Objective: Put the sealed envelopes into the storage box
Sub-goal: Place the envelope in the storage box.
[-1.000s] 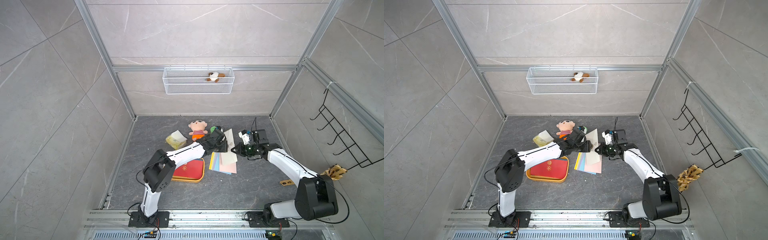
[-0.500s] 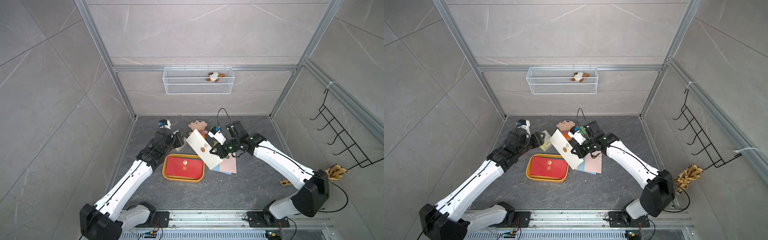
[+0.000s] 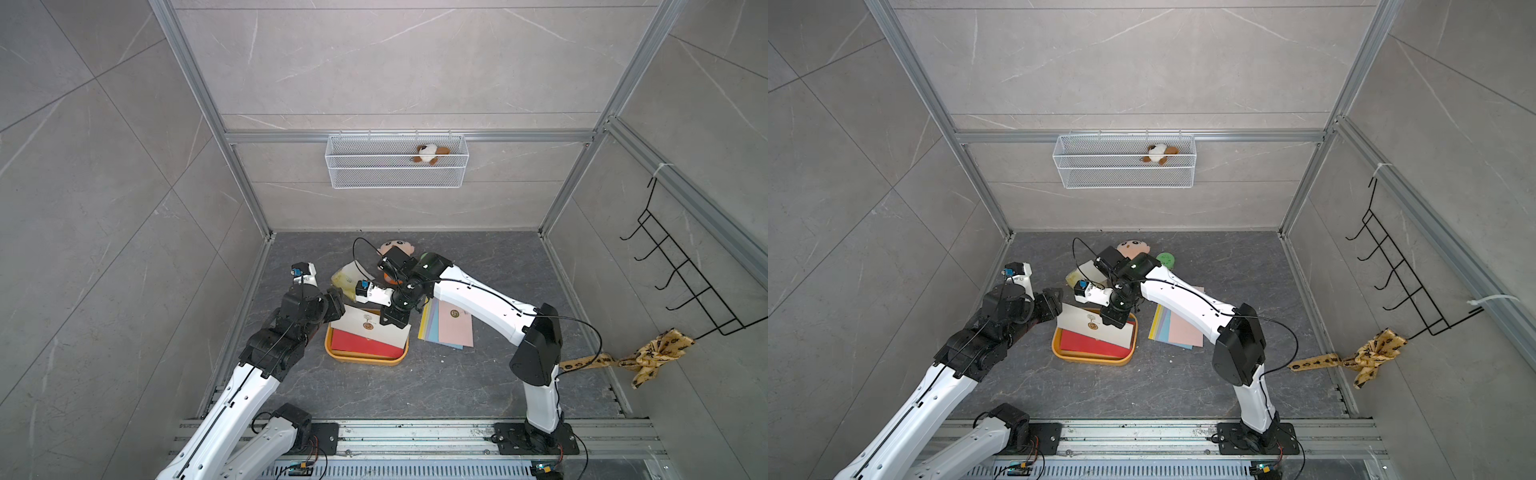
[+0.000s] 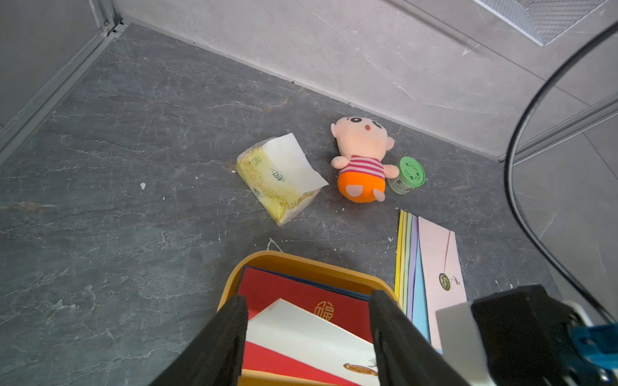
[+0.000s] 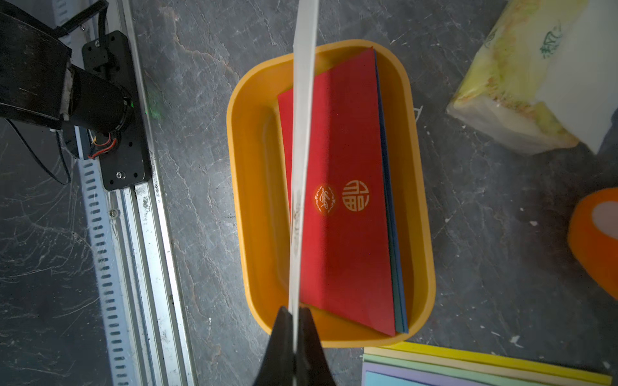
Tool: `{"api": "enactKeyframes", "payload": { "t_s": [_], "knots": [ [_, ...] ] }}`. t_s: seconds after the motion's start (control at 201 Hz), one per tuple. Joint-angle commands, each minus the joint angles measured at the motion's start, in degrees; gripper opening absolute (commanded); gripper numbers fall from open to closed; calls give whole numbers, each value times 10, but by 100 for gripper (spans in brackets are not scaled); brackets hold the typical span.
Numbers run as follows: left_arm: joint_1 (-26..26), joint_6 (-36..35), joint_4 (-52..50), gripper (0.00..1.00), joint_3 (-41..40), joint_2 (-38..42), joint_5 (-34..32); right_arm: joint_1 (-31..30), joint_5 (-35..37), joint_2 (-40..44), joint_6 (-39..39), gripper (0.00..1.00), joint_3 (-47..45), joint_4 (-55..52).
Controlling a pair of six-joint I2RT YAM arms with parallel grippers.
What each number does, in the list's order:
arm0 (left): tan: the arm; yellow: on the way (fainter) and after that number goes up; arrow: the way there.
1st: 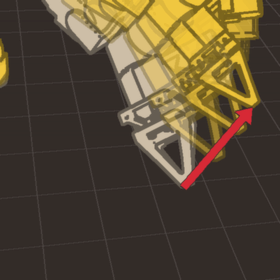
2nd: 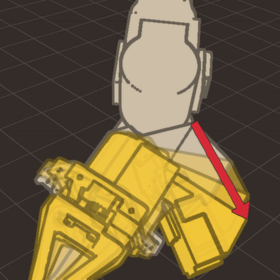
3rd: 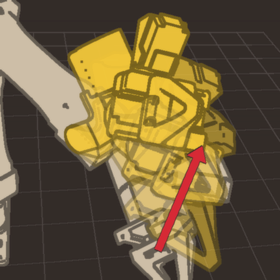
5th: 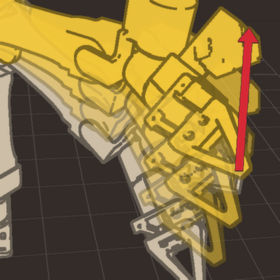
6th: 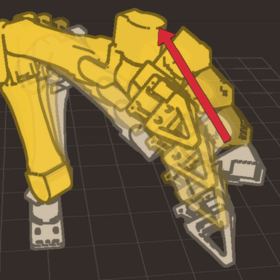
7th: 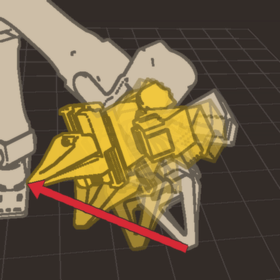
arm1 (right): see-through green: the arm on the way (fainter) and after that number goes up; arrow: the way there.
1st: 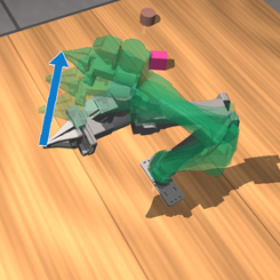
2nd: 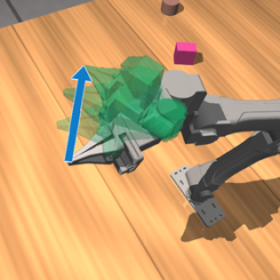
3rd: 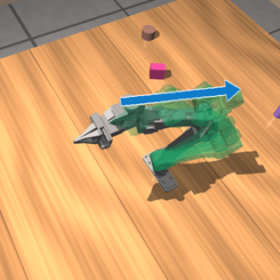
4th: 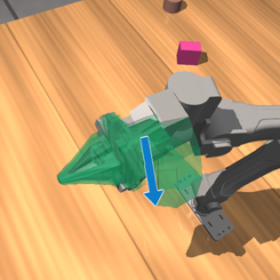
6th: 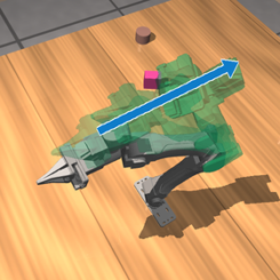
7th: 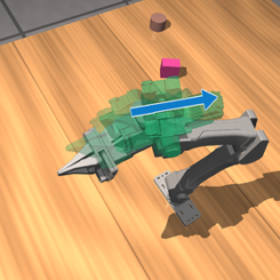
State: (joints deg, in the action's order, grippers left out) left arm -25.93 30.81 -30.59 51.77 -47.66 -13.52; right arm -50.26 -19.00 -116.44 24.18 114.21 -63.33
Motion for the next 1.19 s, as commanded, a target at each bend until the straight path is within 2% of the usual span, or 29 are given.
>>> {"api": "enactKeyframes", "payload": {
  "t_s": [0.0, 0.224, 0.517, 0.562, 0.647, 0.717, 0.881, 1.015, 1.189],
  "knots": [
    [4, -18, -6, 63, -1, 17, -16, -9, 23, -28, 28, 0, 38, -48],
    [4, -20, -8, 63, -9, 20, -17, -22, 46, -79, 39, 0, 71, -67],
    [4, -20, -3, 63, -17, 22, -20, -25, 47, -98, 39, 0, 68, -63],
    [4, -19, 2, 64, -20, 22, -16, -25, 49, -101, 37, 5, 71, -63],
    [4, -16, 5, 65, -22, 19, -13, -25, 51, -104, 31, 24, 78, -63],
    [4, -15, 6, 66, -22, 19, -12, -25, 56, -101, 29, 32, 79, -63],
    [4, -14, 9, 66, -22, 19, -6, -22, 84, -80, 18, 35, 71, -50],
    [4, -9, 20, 66, -24, 9, 17, 8, 83, -42, -31, 36, 51, -19],
    [4, -1, 57, 64, -26, -23, 73, 63, 68, 74, -111, 37, -92, 105]
  ]
}}
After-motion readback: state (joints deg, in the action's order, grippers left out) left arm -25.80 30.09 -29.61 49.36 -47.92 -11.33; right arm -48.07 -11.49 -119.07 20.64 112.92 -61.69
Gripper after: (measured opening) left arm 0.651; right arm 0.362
